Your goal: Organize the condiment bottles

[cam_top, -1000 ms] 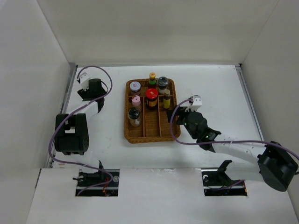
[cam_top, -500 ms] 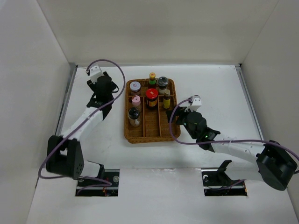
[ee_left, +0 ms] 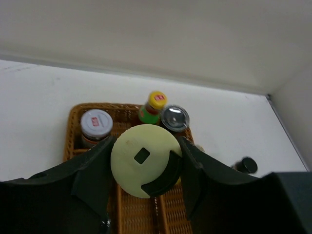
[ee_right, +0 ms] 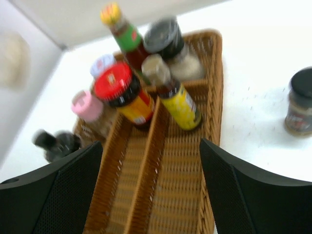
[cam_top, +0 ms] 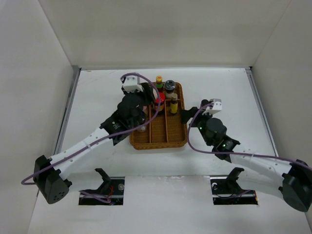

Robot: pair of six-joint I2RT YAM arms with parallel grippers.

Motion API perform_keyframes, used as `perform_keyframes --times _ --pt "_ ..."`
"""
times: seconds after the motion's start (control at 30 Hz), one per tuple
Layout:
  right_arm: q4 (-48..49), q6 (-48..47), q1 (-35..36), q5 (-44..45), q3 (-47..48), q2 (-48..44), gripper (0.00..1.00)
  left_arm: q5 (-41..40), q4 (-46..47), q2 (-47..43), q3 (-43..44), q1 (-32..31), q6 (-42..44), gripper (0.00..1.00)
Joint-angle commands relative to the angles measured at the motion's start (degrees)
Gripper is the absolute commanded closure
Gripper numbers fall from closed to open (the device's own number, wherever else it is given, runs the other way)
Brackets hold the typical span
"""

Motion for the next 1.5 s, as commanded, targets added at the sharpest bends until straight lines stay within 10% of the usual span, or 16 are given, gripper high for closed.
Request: perform_keyframes --times 0.0,0.8,1.47 --pt "2.52 0.33 -2.12 4.04 -1.41 -4.65 0.16 1.10 0.20 0.51 -1.48 -4.40 -1.54 0.57" --pt "-1.08 0.33 -4.85 7.03 1.48 -0.70 0.18 8.22 10.39 17.12 -15.28 -6.35 -9.02 0.55" --pt "-10.22 0.16 -18.03 10.55 10.27 11.42 0.11 9.46 24.10 1.32 -19.76 -5.82 -2.69 0.13"
